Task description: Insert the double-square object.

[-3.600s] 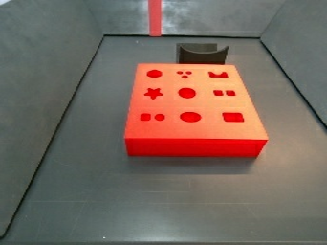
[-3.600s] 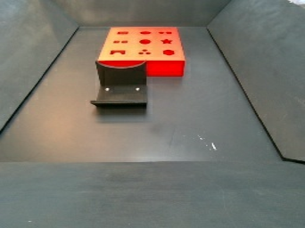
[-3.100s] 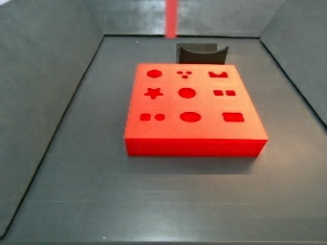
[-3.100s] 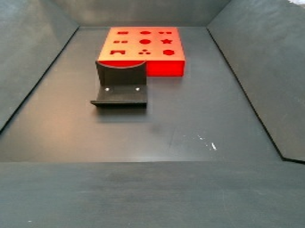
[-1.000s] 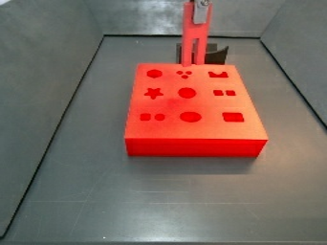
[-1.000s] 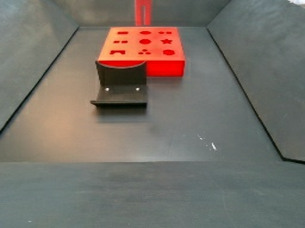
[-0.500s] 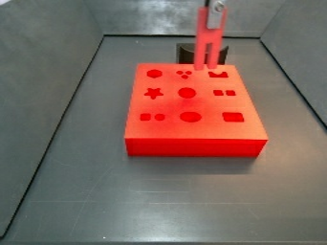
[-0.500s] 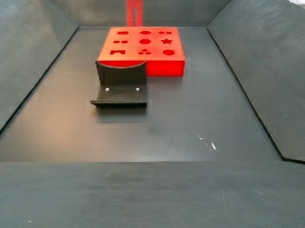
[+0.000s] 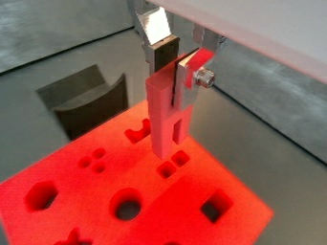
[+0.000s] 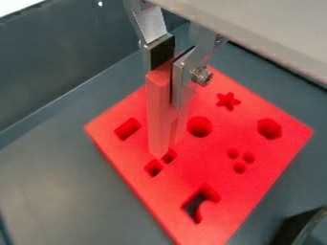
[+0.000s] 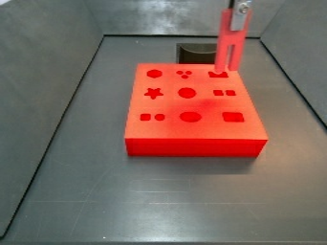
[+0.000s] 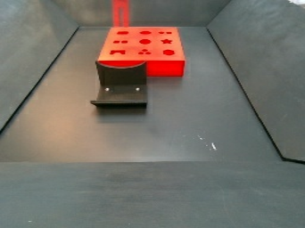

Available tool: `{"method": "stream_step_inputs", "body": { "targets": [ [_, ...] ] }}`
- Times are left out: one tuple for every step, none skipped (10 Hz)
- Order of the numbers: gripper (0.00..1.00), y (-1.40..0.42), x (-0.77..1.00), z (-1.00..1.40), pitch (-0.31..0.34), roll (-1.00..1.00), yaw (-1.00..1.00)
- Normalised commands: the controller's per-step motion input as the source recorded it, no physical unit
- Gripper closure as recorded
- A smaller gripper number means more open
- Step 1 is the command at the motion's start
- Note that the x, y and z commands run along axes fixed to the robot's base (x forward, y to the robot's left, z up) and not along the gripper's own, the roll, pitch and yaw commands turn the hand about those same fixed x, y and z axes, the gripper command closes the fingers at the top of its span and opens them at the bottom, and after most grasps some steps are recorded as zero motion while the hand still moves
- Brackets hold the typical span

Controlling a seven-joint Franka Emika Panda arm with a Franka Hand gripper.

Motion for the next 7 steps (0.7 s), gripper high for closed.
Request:
{"method": "stream_step_inputs", "body": {
  "targets": [
    [1.0, -0.12, 0.7, -0.05, 0.026, 0.05, -0.32],
    [1.0, -0.11, 0.51, -0.27, 0.003, 0.13, -0.5],
    [1.0, -0.14, 0.5, -0.28, 0.017, 0.06, -0.49],
    [1.0, 0.0, 0.01, -0.14, 0.059, 0.11, -0.2],
    [1.0, 0.0, 0.0, -0.16, 0.056, 0.15, -0.09],
    [1.0, 0.0, -0.04, -0.17, 0.026, 0.11, -0.01],
    [1.0, 0.0, -0.1, -0.21, 0.024, 0.06, -0.01]
  ]
}}
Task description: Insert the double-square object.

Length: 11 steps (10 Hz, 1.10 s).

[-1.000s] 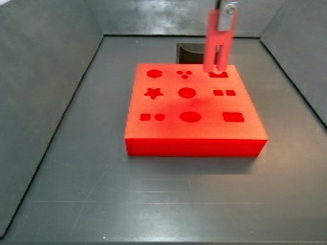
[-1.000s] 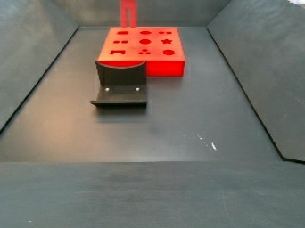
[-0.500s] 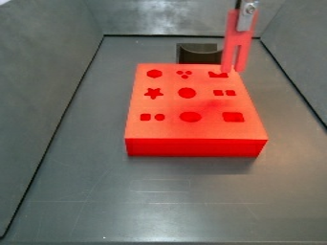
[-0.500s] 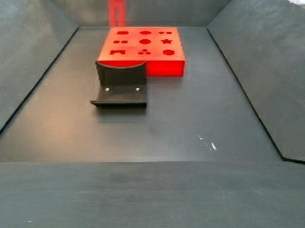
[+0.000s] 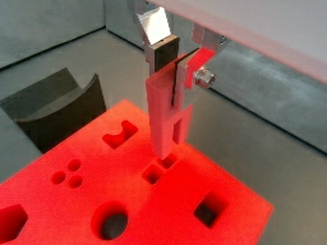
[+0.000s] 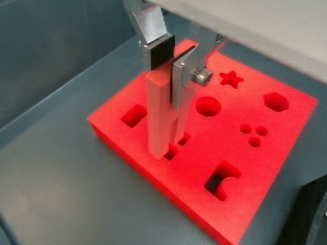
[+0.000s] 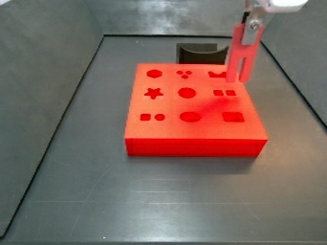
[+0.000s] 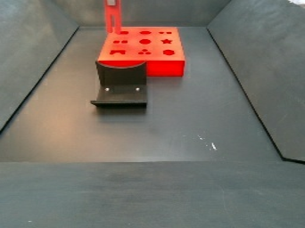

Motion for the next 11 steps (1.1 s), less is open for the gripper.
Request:
{"method": "stream_step_inputs", "body": {
  "targets": [
    [1.0, -0.05, -0.09, -0.18, 0.05, 0.09, -0.02],
    [1.0, -0.16, 0.0, -0.08, 0.024, 0.07, 0.0],
    [1.0, -0.1, -0.01, -0.12, 0.014, 0.07, 0.01],
    [1.0, -0.07, 0.0, -0.12, 0.034, 0.08, 0.06],
    [1.0, 0.0, -0.08, -0.08, 0.069, 0.16, 0.05],
    [1.0, 0.04, -0.11, -0.09, 0.074, 0.16, 0.04],
    [1.0, 0.02, -0.11, -0.08, 0.084, 0.15, 0.08],
    [1.0, 0.0, 0.0, -0.04, 0.069, 0.11, 0.17],
    [1.0, 0.0, 0.0, -0.05, 0.051, 0.12, 0.2],
    [1.0, 0.0, 0.0, -0.07, 0.031, 0.12, 0.29],
    [1.0, 0.0, 0.14, -0.04, 0.024, 0.13, 0.37]
  ]
}}
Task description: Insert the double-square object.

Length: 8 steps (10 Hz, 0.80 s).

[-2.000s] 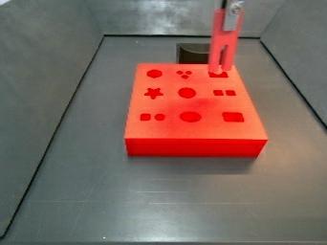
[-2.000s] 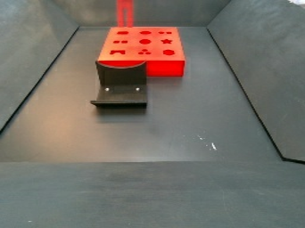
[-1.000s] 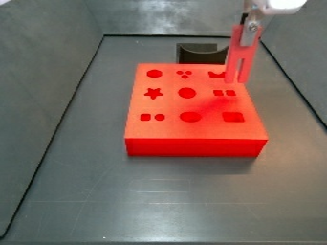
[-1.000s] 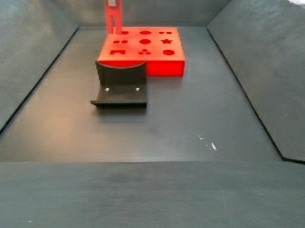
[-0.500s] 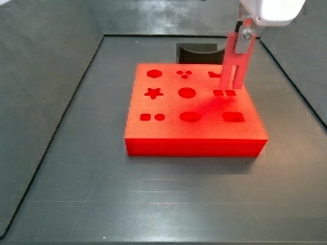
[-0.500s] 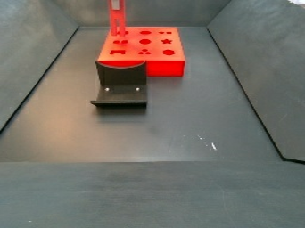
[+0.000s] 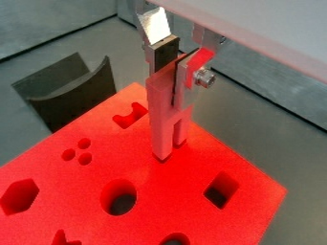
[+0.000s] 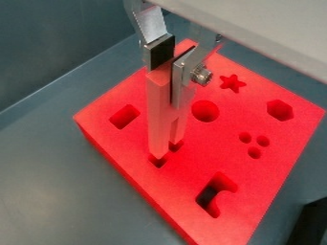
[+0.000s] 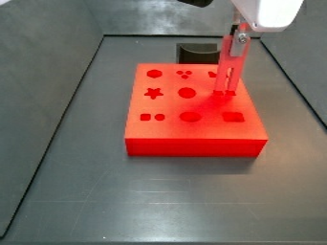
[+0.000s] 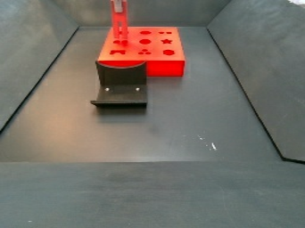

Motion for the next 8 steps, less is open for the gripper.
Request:
{"method": "stream_step_inputs", "body": {
  "targets": [
    [1.0, 0.0, 0.27, -0.03, 0.034, 0.12, 0.32],
    [1.0, 0.0, 0.21, -0.08, 0.03, 0.13, 0.19],
    [1.0, -0.06, 0.12, -0.14, 0.02, 0.14, 0.09],
    [1.0, -0.13, 0.05, -0.15, 0.003, 0.14, 0.0],
    [1.0, -0.1, 0.0, -0.17, 0.0, 0.14, 0.0],
    [1.0, -0.08, -0.09, -0.13, 0.004, 0.12, 0.0],
    [1.0, -0.03, -0.16, -0.06, 0.026, 0.12, -0.02],
    [1.0, 0.0, -0.21, 0.0, 0.064, 0.11, -0.04]
  ]
}}
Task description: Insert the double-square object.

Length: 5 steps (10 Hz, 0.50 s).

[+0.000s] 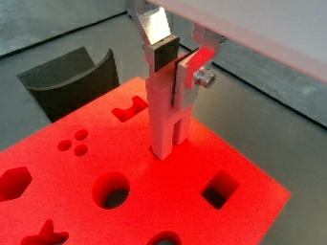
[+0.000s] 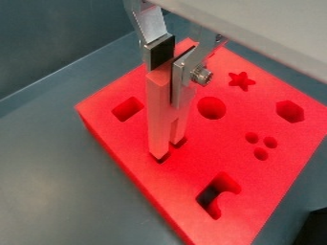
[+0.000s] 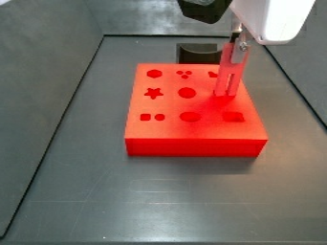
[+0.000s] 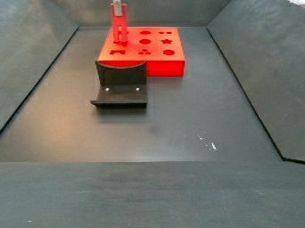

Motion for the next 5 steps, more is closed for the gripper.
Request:
{"method": "stream_step_inputs", "body": {
  "targets": [
    [1.0, 0.04, 0.0, 0.0, 0.089, 0.06, -0.06],
    [1.0, 0.06, 0.05, 0.0, 0.074, 0.06, -0.02],
    [1.0, 0.0, 0.22, -0.16, 0.029, 0.03, -0.04],
    [1.0, 0.0, 0.32, -0.22, 0.049, 0.04, -0.06],
    [1.0, 0.0, 0.14, -0.29, 0.07, 0.07, -0.12]
  ]
}}
